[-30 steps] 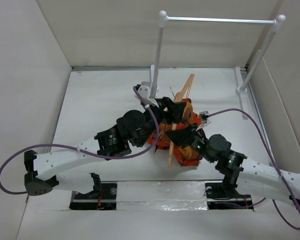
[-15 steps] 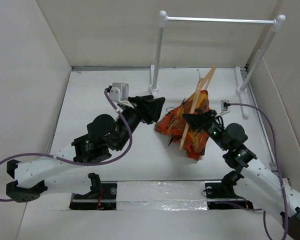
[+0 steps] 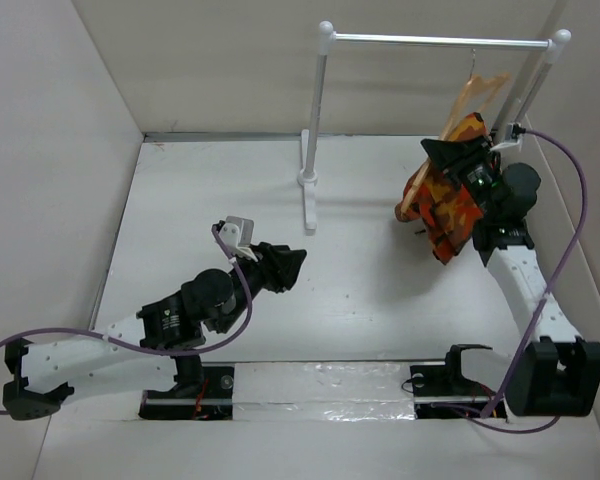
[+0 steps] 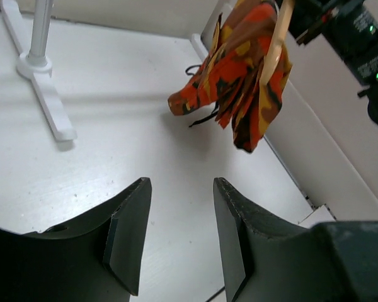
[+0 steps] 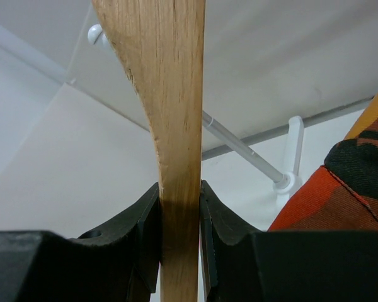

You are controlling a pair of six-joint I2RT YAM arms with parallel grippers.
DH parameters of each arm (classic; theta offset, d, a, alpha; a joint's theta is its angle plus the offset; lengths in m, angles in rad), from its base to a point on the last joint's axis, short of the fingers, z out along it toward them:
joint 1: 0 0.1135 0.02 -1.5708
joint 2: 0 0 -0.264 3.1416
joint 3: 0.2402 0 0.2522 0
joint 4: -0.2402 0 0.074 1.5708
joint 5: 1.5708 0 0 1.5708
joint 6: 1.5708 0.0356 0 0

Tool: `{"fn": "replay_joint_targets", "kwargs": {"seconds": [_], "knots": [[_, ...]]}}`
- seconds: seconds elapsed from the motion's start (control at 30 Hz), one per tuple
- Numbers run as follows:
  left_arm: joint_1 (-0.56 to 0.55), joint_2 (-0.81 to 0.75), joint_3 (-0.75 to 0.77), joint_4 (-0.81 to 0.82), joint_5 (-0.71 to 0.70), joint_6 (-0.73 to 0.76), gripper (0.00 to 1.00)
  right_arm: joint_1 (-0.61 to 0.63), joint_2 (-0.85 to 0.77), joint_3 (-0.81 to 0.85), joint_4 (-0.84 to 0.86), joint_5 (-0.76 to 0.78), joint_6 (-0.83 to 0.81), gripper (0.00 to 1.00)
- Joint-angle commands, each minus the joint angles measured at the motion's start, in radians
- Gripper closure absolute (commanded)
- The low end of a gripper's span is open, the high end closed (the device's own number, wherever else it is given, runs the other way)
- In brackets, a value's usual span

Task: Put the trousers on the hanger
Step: Place the hanger at the clothesline.

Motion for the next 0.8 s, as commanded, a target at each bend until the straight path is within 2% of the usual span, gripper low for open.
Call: {"fn": "replay_joint_targets", "kwargs": {"seconds": [0.0, 0.27, 0.53, 0.77], "knots": [[-0.005, -0.054, -0.044, -0.010, -0.002, -0.054, 0.59, -0.029, 0.076, 0.154, 0.304, -0.170, 0.057, 1.00], [-0.005, -0.147, -0.121, -0.035, -0.005, -0.098, 0.59, -0.029, 0.234, 0.253, 0.377, -0.161, 0.135, 1.00], [-0.005, -0.163, -0.148, -0.059, -0.003, -0.121, 0.59, -0.062, 0.328, 0.365, 0.379, -0.171, 0.161, 1.00], [-0.005, -0.140, -0.161, -0.061, 0.012, -0.144, 0.59, -0.094, 0.377, 0.375, 0.374, -0.167, 0.173, 1.00]]}}
